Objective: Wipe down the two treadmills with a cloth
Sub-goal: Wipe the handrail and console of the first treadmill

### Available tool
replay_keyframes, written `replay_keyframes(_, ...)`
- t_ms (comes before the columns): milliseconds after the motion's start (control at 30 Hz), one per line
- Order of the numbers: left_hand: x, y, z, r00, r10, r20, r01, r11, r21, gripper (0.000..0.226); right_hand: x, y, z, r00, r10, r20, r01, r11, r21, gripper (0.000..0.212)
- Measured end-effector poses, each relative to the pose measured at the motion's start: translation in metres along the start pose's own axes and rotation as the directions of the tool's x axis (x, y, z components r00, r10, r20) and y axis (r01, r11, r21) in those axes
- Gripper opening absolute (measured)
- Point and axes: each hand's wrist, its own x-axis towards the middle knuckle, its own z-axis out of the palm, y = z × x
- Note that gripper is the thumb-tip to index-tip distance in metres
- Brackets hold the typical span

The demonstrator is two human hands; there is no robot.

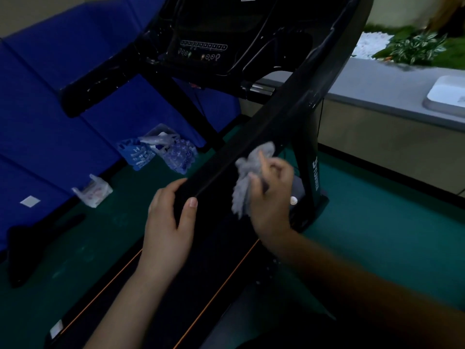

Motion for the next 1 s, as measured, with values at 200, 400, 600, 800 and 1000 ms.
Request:
replay_keyframes(200,0.000,0.006,-0.013,0.990,-0.118,0.073,0.124,0.989,-0.084,0.035,0.062,0.006,-0.009,0.988,0.089,-0.129,-0.093,0.995,-0.026,0.036)
replay_keyframes(400,-0.004,-0.003,-0.029,0.983,-0.088,0.162,0.109,0.986,-0.126,0.051,-0.036,-0.006,0.006,0.998,0.029,0.063,-0.031,0.999,0.032,0.042)
replay_keyframes(600,0.001,-0.032,-0.039,0.956,0.077,0.284,-0.062,0.996,-0.061,0.072,-0.046,-0.027,0.023,0.995,0.046,-0.083,-0.045,0.999,0.016,0.037)
replay_keyframes(800,0.011,-0.054,-0.043,0.902,0.217,0.373,-0.204,0.976,-0.075,0.087,-0.065,-0.036,0.054,0.968,0.048,-0.245,-0.052,0.999,-0.008,0.042)
replay_keyframes(1000,0.016,-0.061,-0.045,0.876,0.250,0.413,-0.195,0.966,-0.170,0.086,-0.109,-0.034,0.072,0.960,-0.095,-0.263,0.068,0.992,-0.107,0.047)
